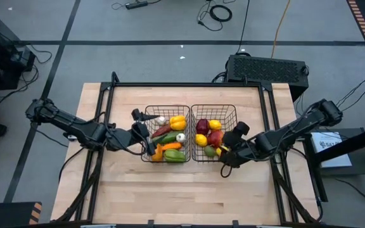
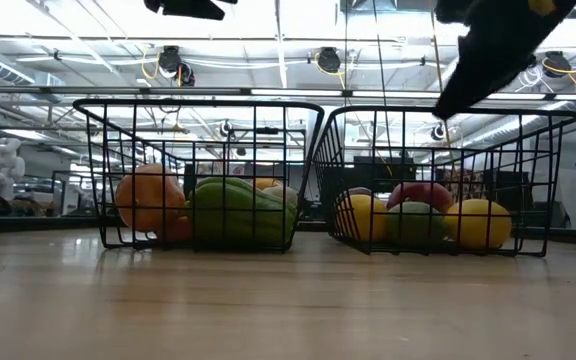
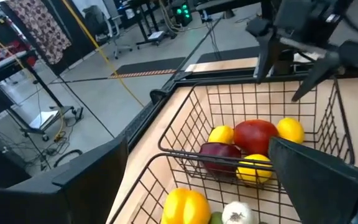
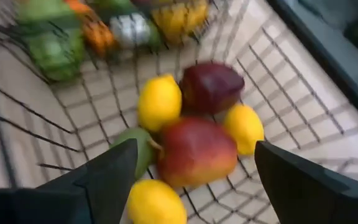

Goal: Sort produce into baskets
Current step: Return to Home Position

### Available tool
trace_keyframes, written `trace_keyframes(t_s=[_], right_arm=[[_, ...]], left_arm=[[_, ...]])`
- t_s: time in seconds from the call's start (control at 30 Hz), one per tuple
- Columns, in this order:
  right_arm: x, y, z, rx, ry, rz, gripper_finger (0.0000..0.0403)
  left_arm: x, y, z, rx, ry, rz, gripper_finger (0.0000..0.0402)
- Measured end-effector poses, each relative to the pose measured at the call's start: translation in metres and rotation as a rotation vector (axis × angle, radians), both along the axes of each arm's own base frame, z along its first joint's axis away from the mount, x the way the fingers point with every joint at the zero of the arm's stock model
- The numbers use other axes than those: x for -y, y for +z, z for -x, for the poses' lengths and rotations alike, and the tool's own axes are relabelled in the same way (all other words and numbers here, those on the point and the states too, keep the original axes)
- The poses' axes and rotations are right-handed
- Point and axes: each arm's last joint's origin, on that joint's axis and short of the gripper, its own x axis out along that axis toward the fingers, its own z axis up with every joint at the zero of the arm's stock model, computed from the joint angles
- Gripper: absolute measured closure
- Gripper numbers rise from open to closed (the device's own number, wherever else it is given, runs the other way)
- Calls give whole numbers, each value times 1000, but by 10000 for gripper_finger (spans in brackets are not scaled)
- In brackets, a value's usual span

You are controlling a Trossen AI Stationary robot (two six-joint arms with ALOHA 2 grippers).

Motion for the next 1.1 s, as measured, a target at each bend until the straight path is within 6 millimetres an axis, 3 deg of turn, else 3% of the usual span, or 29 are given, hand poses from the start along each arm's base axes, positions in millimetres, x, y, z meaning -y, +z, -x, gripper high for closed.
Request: trace_keyframes(t_s=[0.2, 0.37, 0.47, 0.67, 0.87, 0.97, 1.1], right_arm=[[1, 33, 11, 139, 161, 48, 89], [11, 66, 33, 252, 279, 125, 115], [17, 70, 44, 299, 335, 174, 158], [24, 46, 63, 411, 426, 169, 278], [26, 0, 75, 482, 542, 130, 388], [27, -22, 78, 535, 583, 116, 394], [28, -43, 83, 590, 625, 80, 396]], left_arm=[[-2, 2, 5, -1, -1, -4, 40], [-7, -6, 20, 1, 2, 8, 120], [-12, -16, 33, 5, 7, 23, 175], [-23, -40, 64, 54, -4, 87, 280], [-31, -61, 88, 125, -24, 117, 371], [-33, -72, 97, 128, -90, 140, 395], [-35, -89, 106, 150, -124, 173, 388]])
